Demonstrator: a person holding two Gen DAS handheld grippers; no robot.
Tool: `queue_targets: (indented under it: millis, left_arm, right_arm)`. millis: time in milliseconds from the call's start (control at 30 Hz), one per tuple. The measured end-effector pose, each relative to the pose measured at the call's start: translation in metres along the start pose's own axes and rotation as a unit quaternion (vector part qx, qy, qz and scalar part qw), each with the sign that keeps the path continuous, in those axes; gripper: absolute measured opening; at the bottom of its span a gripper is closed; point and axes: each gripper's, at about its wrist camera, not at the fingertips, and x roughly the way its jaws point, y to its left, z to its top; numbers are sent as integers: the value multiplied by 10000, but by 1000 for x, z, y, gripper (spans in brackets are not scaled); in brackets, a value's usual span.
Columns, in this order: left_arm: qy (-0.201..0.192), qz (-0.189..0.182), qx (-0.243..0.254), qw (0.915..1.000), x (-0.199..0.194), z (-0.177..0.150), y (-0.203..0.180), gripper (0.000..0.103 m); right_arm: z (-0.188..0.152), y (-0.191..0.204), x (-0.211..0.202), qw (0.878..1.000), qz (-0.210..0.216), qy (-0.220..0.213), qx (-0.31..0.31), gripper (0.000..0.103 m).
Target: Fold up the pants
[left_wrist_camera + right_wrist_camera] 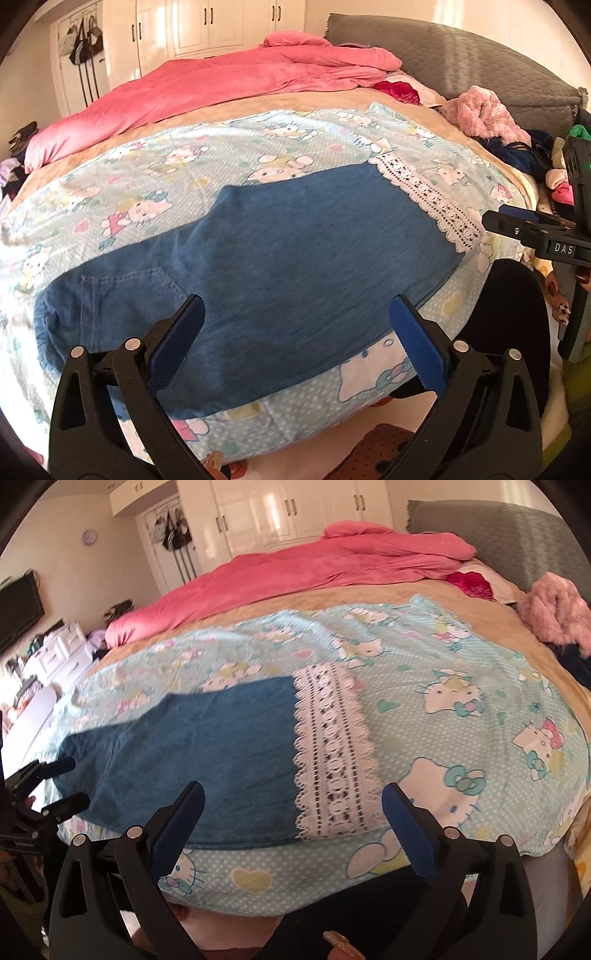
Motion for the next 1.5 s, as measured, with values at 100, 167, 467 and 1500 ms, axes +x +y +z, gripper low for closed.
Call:
queue_targets:
  millis: [100, 167, 467, 1500]
  left_arm:
    - [-12, -49, 52, 10000, 2, 6, -6, 94]
    - [-10, -62, 101, 9999, 3, 10, -11, 94]
    - [-69, -249, 394, 9989, 13, 35, -36, 94]
    - [920, -843, 1181, 9851, 174, 139, -70, 94]
  right_arm:
    - [0, -9, -3, 9999, -26, -66, 125, 96]
    - [0, -14, -5, 9998, -52, -94, 196, 96]
    - [-3, -27, -7, 9990, -160, -123, 391, 96]
    - [-14, -43, 49, 9936, -249, 699, 846, 97]
